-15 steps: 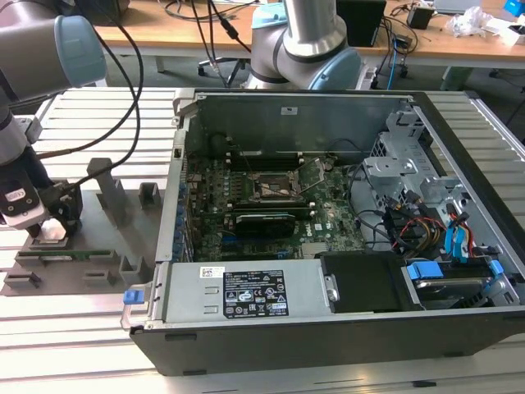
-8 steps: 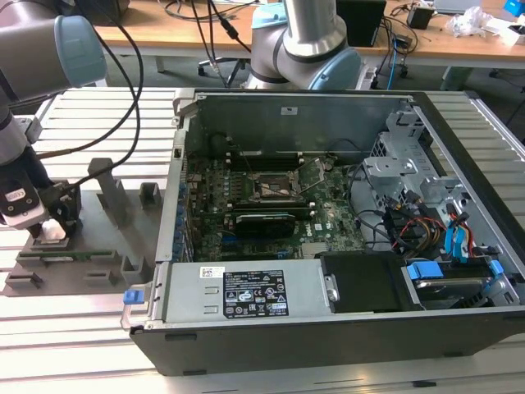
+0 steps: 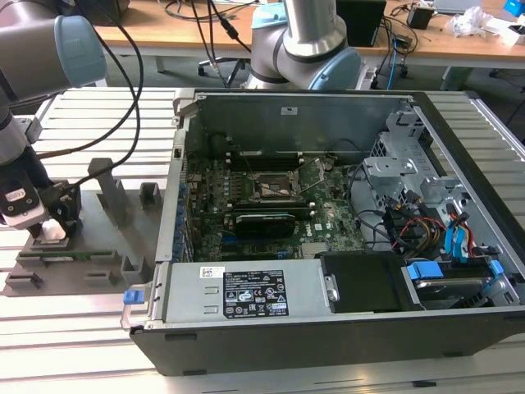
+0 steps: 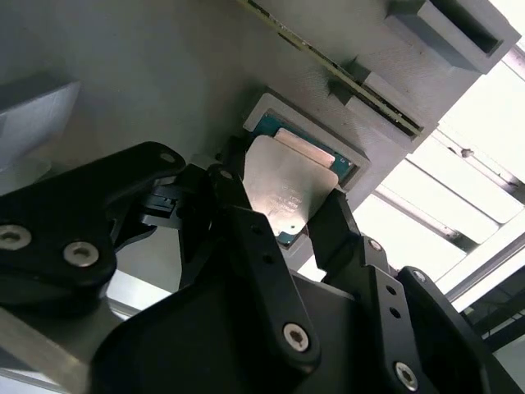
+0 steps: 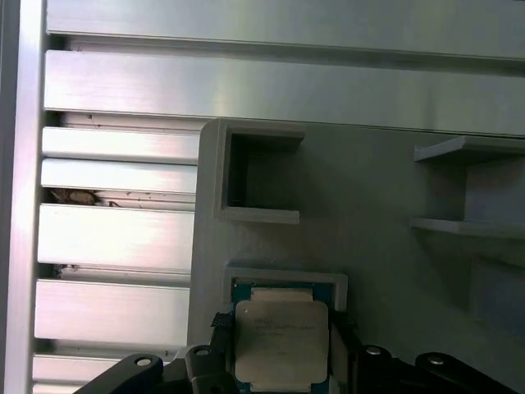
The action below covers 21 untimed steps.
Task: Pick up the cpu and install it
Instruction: 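Pick up the cpu and move it towards the insertion slot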
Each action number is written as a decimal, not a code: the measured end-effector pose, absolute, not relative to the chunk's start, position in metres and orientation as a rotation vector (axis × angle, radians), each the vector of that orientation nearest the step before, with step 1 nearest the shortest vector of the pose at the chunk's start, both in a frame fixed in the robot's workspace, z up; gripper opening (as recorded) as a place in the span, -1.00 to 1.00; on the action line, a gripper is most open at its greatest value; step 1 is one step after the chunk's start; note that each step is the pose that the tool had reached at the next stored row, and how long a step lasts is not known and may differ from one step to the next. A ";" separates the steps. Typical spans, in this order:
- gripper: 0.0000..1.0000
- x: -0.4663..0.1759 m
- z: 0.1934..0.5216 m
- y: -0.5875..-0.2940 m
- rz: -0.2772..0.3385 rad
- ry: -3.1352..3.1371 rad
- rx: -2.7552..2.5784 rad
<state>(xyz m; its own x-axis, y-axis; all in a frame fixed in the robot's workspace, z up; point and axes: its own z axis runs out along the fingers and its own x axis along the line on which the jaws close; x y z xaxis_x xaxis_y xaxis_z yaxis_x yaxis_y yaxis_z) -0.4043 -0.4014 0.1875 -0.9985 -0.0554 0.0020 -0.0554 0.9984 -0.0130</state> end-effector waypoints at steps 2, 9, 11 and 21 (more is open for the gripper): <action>0.09 -0.404 0.189 -0.401 0.024 -3.139 0.087; 0.09 -0.404 0.218 -0.401 0.024 -3.139 0.087; 0.09 -0.404 0.229 -0.401 0.024 -3.139 0.087; 0.09 -0.404 0.256 -0.401 0.024 -3.139 0.087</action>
